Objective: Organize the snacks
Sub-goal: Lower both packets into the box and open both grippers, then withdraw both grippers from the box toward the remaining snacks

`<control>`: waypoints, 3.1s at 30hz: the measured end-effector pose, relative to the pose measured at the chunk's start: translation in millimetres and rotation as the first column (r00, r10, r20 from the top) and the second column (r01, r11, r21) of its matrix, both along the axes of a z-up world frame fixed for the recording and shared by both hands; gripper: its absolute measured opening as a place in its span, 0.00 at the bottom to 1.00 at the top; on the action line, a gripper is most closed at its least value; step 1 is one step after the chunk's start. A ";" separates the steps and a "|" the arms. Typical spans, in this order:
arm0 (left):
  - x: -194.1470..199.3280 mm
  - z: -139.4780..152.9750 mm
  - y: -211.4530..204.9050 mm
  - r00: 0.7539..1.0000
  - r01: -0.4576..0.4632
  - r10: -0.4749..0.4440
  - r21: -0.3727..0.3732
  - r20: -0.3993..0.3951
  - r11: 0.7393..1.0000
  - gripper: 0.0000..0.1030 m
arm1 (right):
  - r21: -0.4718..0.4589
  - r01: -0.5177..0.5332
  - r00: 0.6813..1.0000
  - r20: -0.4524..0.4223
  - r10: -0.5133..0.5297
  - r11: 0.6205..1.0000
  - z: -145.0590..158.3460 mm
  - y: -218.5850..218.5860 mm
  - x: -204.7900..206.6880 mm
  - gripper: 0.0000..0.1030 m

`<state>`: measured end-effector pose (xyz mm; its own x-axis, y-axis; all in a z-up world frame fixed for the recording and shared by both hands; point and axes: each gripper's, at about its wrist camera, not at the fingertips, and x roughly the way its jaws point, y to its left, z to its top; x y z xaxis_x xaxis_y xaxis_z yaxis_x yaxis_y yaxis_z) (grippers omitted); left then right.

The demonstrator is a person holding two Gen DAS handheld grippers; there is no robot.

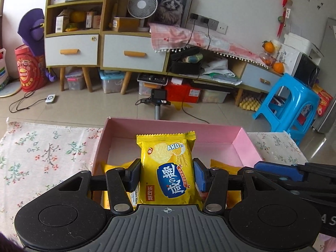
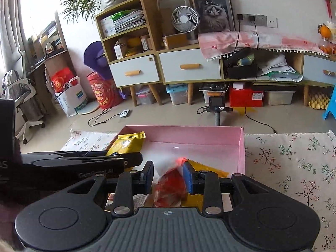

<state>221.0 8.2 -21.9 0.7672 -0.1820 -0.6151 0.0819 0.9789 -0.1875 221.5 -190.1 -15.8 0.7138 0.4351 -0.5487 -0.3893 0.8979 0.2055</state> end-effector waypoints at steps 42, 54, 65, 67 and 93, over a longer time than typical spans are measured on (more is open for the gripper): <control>-103.5 28.7 12.3 1.000 -0.005 0.006 0.044 -0.022 0.999 0.94 | -0.099 -0.032 0.994 0.099 0.042 0.995 39.4 -21.3 -79.9 0.88; -145.4 16.5 21.4 0.997 0.005 -0.002 0.041 -0.073 0.999 0.94 | -0.147 -0.061 0.986 0.144 0.083 0.987 32.8 -24.8 -120.7 0.90; -177.4 2.7 37.3 0.997 -0.009 0.012 0.031 -0.080 0.999 0.94 | -0.226 -0.133 0.974 0.150 0.169 0.965 14.8 -28.7 -155.9 0.90; -182.9 -0.2 39.8 0.997 -0.006 0.009 0.035 -0.079 0.999 0.94 | -0.237 -0.145 0.972 0.146 0.182 0.961 8.5 -30.9 -162.8 0.90; -217.8 -49.7 2.7 0.978 0.164 -0.147 0.109 -0.147 0.980 0.95 | -0.280 -0.223 0.974 -0.104 0.201 0.934 -69.4 -45.7 -194.3 0.90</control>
